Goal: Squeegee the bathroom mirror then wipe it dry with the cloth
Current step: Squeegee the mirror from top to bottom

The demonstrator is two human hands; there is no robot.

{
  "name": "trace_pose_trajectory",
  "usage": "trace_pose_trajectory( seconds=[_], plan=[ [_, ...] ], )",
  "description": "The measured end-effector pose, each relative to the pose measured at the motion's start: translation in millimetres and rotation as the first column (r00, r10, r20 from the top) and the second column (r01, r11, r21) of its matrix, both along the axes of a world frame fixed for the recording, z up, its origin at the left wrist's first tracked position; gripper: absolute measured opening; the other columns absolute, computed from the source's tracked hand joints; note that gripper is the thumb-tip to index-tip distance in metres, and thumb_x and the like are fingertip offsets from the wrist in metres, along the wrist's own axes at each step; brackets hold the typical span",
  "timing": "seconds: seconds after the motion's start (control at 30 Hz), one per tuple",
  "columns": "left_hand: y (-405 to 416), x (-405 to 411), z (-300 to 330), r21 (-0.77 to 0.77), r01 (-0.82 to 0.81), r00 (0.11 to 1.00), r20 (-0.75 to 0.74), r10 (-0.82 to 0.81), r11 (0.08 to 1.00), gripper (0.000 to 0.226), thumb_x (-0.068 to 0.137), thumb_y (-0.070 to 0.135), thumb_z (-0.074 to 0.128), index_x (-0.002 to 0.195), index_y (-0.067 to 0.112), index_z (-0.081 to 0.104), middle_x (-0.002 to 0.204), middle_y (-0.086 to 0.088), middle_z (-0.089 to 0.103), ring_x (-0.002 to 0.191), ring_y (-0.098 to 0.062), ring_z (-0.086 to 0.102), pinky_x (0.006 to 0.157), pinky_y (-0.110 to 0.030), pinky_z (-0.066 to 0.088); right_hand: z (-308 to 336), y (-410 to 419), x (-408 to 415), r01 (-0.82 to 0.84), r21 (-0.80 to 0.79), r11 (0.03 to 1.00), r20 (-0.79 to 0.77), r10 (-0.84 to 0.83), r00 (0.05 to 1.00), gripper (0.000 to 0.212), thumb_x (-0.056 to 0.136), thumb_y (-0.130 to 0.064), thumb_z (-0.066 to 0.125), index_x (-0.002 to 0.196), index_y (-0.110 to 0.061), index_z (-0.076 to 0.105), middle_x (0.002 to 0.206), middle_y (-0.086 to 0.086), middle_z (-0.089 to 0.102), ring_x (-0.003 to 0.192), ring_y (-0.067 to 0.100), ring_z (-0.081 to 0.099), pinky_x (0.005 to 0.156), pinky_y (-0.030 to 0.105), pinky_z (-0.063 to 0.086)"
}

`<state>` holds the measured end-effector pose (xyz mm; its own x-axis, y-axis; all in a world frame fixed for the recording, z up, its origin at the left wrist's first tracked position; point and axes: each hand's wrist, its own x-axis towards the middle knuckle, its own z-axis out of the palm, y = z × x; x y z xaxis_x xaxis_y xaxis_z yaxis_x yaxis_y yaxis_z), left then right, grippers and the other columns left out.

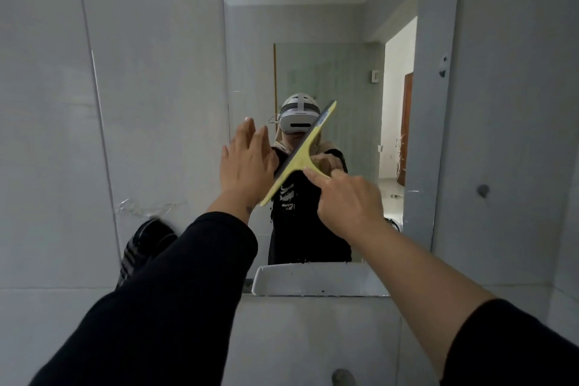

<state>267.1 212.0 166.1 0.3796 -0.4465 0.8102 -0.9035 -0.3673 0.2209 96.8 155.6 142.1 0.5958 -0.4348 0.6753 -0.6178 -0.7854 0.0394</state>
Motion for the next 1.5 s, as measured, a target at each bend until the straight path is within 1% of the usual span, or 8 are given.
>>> trace_pose_trajectory(
  seconds=[0.27,0.63,0.83,0.97,1.1,1.27,1.4,1.5],
  plan=[
    [-15.2,-11.8,-20.8,0.070,-0.024,1.000,0.016,0.023,0.997,0.063,0.095,0.030,0.049,0.149,0.028,0.016,0.160,-0.007,-0.004,0.146,-0.027,0.006,0.118,-0.049,0.014,-0.3,-23.9,-30.9,0.086,0.023,0.996,0.041,-0.087,0.995,0.061,0.092,-0.015,0.038,0.142,-0.049,0.030,0.104,0.007,0.062,0.088,0.030,0.061,0.063,0.033,0.041],
    [-27.2,-22.7,-29.8,0.095,0.023,1.000,-0.013,-0.022,0.995,0.064,0.095,0.028,0.049,0.150,0.024,0.018,0.160,-0.011,-0.003,0.146,-0.031,0.007,0.117,-0.051,0.016,-12.4,-54.2,-82.5,0.135,0.240,0.961,0.246,-0.195,0.950,0.051,0.095,-0.022,0.039,0.137,-0.050,0.039,0.096,0.006,0.067,0.082,0.028,0.059,0.063,0.030,0.041],
    [-20.6,-21.7,-26.2,0.116,0.009,1.000,0.009,-0.010,0.993,0.065,0.093,0.031,0.053,0.150,0.024,0.020,0.160,-0.011,0.000,0.139,-0.038,0.021,0.112,-0.049,0.024,-31.9,-61.7,-93.1,0.051,0.457,0.888,0.392,-0.253,0.885,0.048,0.095,-0.021,0.041,0.136,-0.047,0.043,0.101,0.006,0.068,0.076,0.023,0.051,0.063,0.028,0.040],
    [-22.2,-17.6,-27.4,0.121,0.013,1.000,0.016,-0.015,0.993,0.068,0.092,0.035,0.054,0.149,0.026,0.021,0.159,-0.009,0.000,0.141,-0.036,0.020,0.110,-0.049,0.030,-49.4,-58.5,-83.3,-0.039,0.536,0.843,0.481,-0.267,0.835,0.050,0.093,-0.017,0.041,0.136,-0.044,0.045,0.080,0.003,0.064,0.062,0.018,0.050,0.047,0.024,0.035],
    [-23.9,-17.0,-28.0,0.121,0.004,0.999,0.034,-0.008,0.993,0.068,0.092,0.039,0.053,0.149,0.026,0.020,0.159,-0.010,0.001,0.141,-0.036,0.020,0.111,-0.049,0.028,-63.4,-50.5,-71.8,-0.109,0.576,0.810,0.533,-0.271,0.802,0.054,0.091,-0.012,0.042,0.137,-0.040,0.045,0.072,0.004,0.061,0.061,0.020,0.050,0.056,0.027,0.037],
    [-18.6,-11.9,-26.1,0.021,0.002,0.998,0.060,-0.003,1.000,0.062,0.091,0.033,0.054,0.146,0.024,0.027,0.155,-0.009,0.016,0.135,-0.033,0.029,0.111,-0.048,0.028,-81.2,-30.6,-52.2,-0.142,0.601,0.786,0.543,-0.271,0.795,0.052,0.092,-0.013,0.043,0.139,-0.038,0.044,0.072,-0.001,0.056,0.061,0.017,0.051,0.051,0.025,0.035],
    [-8.5,2.5,-29.0,-0.051,-0.035,0.999,0.024,0.036,0.998,0.067,0.089,0.022,0.059,0.147,0.024,0.026,0.157,-0.008,0.012,0.139,-0.032,0.023,0.114,-0.047,0.024,-91.9,-17.8,-28.5,-0.210,0.608,0.765,0.588,-0.258,0.767,0.052,0.094,-0.013,0.043,0.140,-0.036,0.042,0.074,-0.003,0.063,0.049,0.007,0.041,0.041,0.020,0.026],
    [-3.5,15.3,-34.7,-0.069,-0.054,0.996,-0.081,0.049,0.996,0.073,0.089,0.025,0.062,0.149,0.022,0.020,0.159,-0.009,0.006,0.143,-0.031,0.016,0.116,-0.050,0.020,-98.7,-7.4,-10.8,-0.221,0.596,0.772,0.605,-0.250,0.756,0.052,0.094,-0.013,0.044,0.141,-0.036,0.041,0.061,-0.007,0.049,0.047,0.004,0.036,0.041,0.018,0.024]
  ],
)
